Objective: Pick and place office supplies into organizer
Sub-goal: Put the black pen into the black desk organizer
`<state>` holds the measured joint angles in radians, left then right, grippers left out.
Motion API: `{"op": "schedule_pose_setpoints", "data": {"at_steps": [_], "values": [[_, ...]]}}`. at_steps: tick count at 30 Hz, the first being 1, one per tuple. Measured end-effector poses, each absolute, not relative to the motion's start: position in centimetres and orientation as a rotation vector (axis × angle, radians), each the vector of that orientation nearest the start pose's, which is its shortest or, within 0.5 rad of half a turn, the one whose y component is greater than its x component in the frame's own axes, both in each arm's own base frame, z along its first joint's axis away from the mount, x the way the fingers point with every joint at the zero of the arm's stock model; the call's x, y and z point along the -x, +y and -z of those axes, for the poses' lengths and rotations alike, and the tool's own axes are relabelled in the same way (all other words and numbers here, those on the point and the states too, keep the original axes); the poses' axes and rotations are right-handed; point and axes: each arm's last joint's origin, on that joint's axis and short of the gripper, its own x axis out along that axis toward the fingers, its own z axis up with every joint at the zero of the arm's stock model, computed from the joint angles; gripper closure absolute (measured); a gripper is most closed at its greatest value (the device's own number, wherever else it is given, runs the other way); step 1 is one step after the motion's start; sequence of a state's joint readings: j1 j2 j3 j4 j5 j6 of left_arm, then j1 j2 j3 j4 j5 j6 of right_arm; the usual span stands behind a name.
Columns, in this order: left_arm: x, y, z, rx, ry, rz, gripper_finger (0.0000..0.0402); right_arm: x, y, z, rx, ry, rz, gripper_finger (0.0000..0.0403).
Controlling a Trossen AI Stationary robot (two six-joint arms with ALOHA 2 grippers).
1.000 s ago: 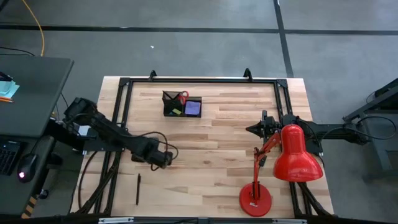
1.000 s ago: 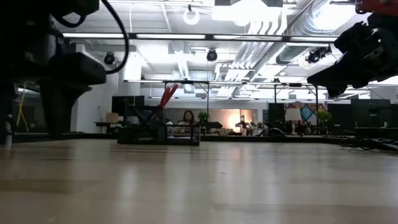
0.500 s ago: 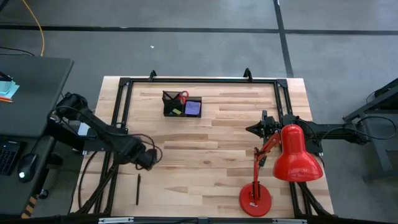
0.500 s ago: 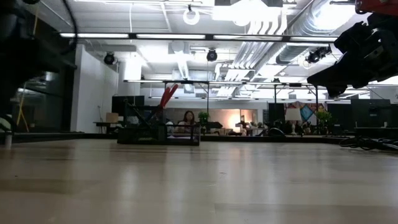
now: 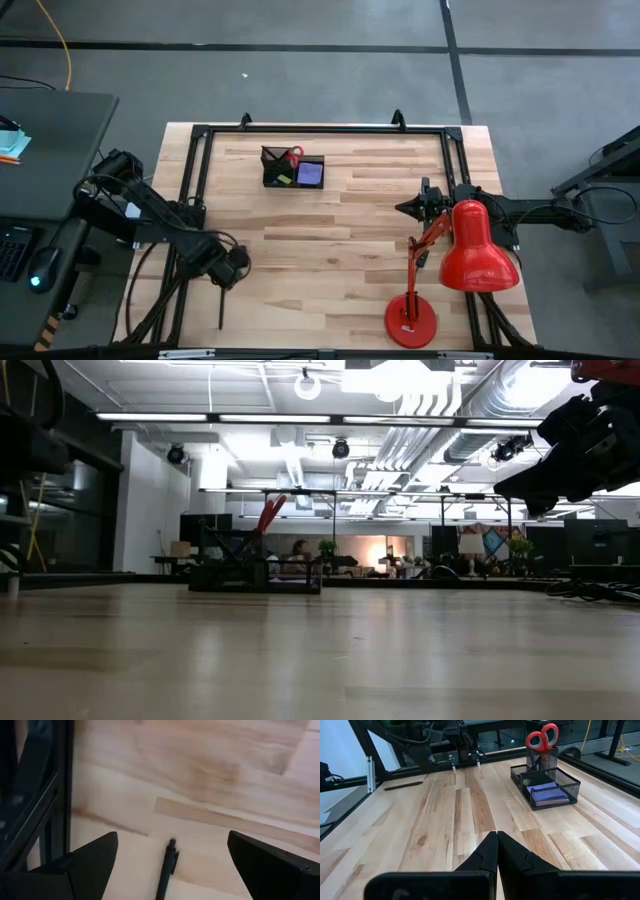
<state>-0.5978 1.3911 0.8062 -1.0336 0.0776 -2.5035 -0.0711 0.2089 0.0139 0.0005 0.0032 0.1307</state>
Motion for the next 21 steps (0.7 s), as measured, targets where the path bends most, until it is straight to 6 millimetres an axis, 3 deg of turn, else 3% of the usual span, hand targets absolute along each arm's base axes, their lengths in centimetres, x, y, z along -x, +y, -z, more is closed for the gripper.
{"op": "schedule_pose_setpoints", "data": {"at_steps": [4, 7, 13, 17, 21], "values": [[-16.9, -12.2, -18.2, 1.517, 1.175, -1.559, 0.0039, -10.8, -0.8, -15.1, -0.137, 0.189, 0.087, 0.0402], [-17.0, -13.3, -17.9, 1.543, 1.244, -1.499, 0.0039, -10.8, -0.8, -15.1, -0.137, 0.190, 0.087, 0.0402], [-17.3, -15.4, -16.3, 1.572, 1.222, -1.514, 0.0039, -10.8, -0.8, -15.1, -0.137, 0.189, 0.087, 0.0402], [-17.2, -16.1, -16.1, 1.523, 1.235, -1.411, 0.0039, -10.8, -0.8, -15.1, -0.137, 0.188, 0.087, 0.0402], [-16.9, -16.6, -15.5, 1.511, 1.168, -1.446, 0.0039, -10.8, -0.8, -15.1, -0.137, 0.189, 0.087, 0.0402]]}}
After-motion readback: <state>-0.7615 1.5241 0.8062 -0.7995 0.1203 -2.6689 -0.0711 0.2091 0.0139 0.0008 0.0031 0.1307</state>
